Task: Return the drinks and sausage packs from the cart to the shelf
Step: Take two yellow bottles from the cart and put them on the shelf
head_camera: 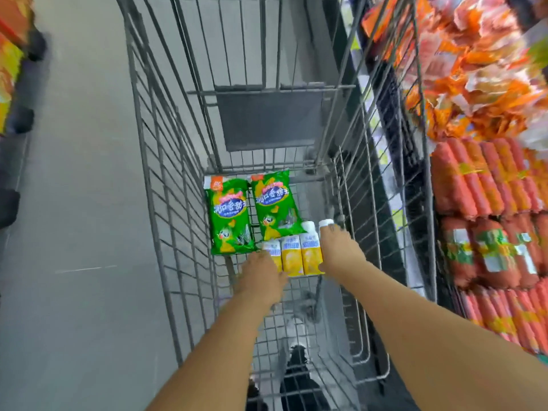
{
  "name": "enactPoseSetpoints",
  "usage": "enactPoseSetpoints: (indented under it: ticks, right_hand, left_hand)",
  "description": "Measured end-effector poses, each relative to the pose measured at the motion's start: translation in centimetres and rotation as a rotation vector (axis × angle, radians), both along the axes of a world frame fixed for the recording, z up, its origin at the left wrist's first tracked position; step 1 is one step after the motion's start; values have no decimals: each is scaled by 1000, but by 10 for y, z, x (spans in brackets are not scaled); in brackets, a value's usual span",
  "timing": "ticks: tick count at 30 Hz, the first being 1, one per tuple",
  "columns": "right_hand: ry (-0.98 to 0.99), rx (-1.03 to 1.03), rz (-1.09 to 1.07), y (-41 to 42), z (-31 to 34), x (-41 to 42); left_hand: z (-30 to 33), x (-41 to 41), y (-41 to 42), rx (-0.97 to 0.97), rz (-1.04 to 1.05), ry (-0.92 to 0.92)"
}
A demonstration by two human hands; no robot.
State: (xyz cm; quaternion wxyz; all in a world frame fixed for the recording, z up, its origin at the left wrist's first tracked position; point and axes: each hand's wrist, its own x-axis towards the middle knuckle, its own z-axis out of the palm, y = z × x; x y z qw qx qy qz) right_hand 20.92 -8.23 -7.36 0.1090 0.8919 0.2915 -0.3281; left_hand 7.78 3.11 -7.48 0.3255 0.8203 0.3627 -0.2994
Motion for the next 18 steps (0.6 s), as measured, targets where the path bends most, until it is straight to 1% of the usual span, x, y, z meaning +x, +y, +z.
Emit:
enactPoseSetpoints:
  ticks: [4, 6, 9, 15, 18]
  right_hand:
    - [-22, -38, 92, 8, -34, 20]
    - [-26, -60, 125, 8, -46, 28]
    - [-33, -21, 108, 3, -60, 32]
    - [-117, -111, 144, 1, -57, 35]
    - [-91, -155, 141, 5, -56, 37]
  left_hand:
    - [-36, 6, 2, 25, 105, 56]
    - [-48, 10, 2, 19, 153, 34]
    - [-58, 16, -2, -11, 244, -44]
    - [-68, 23, -13, 57, 306, -32]
    - [-78, 23, -17, 79, 366, -47]
